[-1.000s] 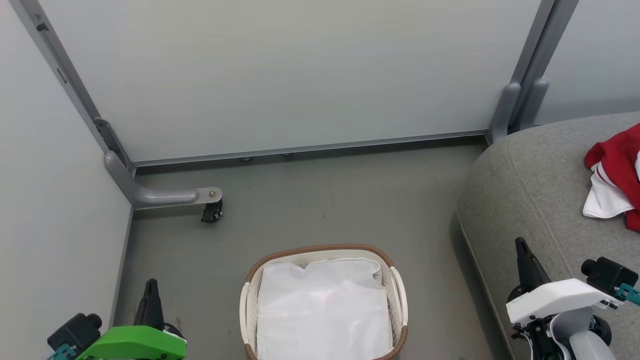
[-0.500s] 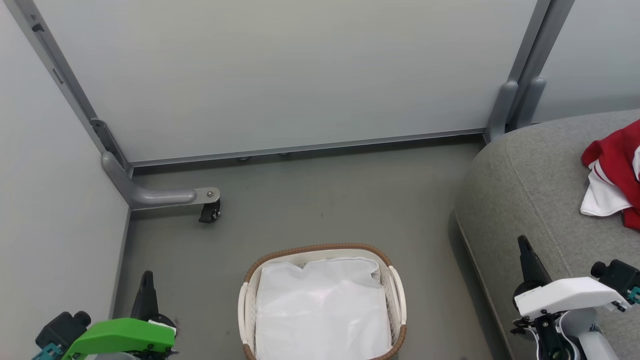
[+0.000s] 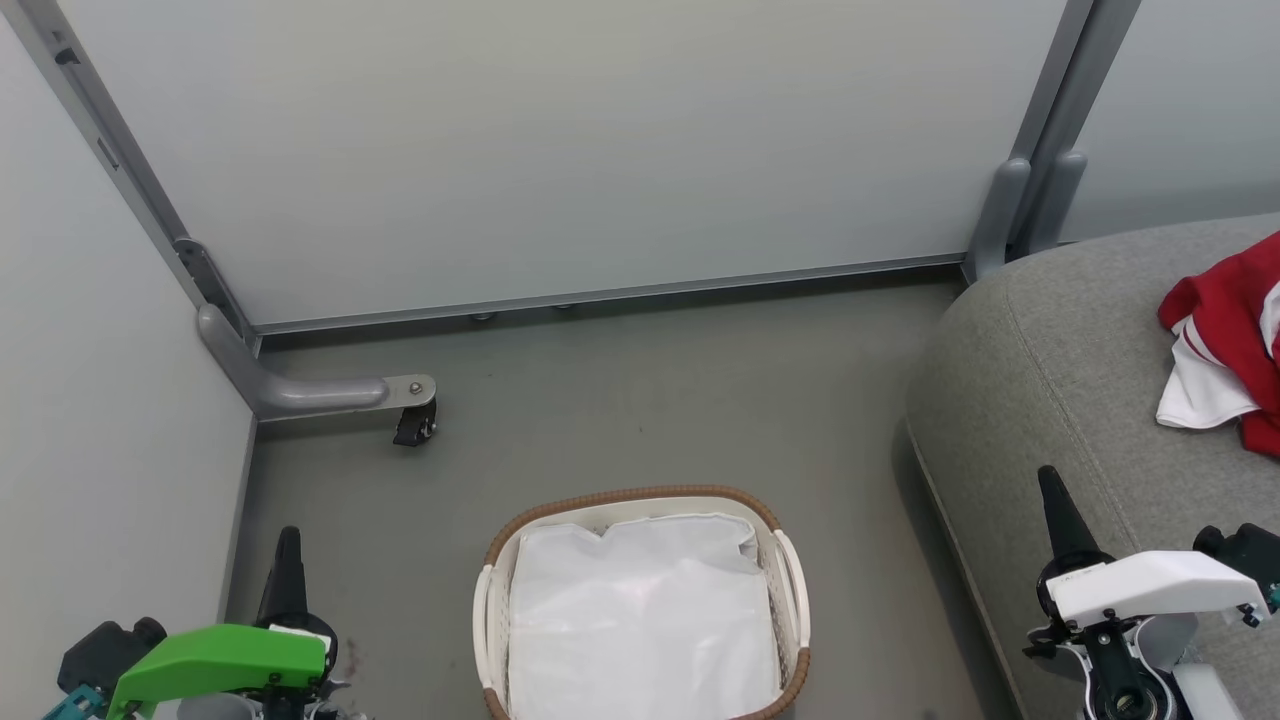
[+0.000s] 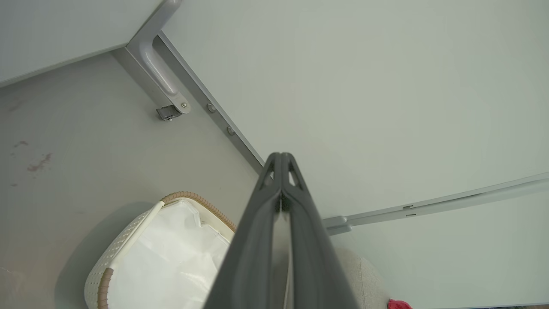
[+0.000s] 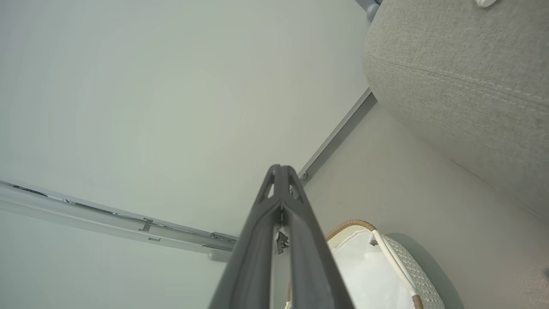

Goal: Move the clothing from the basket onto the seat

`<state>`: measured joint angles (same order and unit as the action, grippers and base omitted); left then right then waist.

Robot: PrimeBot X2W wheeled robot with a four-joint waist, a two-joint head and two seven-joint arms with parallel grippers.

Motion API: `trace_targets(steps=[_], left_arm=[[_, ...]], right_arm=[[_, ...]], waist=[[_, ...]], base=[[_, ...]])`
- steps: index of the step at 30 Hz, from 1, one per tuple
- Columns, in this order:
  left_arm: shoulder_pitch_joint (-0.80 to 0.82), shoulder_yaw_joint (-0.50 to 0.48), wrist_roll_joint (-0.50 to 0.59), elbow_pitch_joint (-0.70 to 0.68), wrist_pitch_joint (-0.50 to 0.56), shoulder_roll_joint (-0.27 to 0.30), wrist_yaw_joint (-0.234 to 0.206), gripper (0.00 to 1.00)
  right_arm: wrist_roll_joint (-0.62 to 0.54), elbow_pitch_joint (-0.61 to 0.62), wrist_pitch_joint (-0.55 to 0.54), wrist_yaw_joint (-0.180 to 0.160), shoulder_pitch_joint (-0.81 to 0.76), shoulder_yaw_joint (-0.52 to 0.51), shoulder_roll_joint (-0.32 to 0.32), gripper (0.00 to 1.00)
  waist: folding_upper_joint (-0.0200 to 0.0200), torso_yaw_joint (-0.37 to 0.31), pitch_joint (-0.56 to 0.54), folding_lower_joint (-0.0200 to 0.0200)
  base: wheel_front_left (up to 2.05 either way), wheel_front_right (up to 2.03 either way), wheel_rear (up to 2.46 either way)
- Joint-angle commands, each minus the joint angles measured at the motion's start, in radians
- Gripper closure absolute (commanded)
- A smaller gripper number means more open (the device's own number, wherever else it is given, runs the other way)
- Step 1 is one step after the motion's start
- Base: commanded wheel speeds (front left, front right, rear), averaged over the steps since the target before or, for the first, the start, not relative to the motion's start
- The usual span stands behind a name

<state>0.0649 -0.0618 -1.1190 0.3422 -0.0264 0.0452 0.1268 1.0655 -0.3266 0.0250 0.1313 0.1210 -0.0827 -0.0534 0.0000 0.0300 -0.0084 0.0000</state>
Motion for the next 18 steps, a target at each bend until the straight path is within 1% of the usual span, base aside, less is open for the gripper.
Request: trace_targets(steps=[1, 18], left_arm=[[0.028, -0.006, -0.027, -0.015, 0.008, 0.006, 0.003, 1.00], [0.036, -0.022, -0.180, -0.043, 0.052, 0.007, 0.004, 1.00]], right_arm=[[0.030, 0.017, -0.009, 0.000, 0.000, -0.005, -0.005, 1.00], [0.198, 0.039, -0.052, -0.001, -0.005, -0.014, -0.002, 1.00]], waist=[[0.0000, -0.001, 0.000, 0.0000], [0.0000, -0.009, 0.003, 0.0000]], base=[[0.00, 0.00, 0.00], [0.00, 0.00, 0.00]])
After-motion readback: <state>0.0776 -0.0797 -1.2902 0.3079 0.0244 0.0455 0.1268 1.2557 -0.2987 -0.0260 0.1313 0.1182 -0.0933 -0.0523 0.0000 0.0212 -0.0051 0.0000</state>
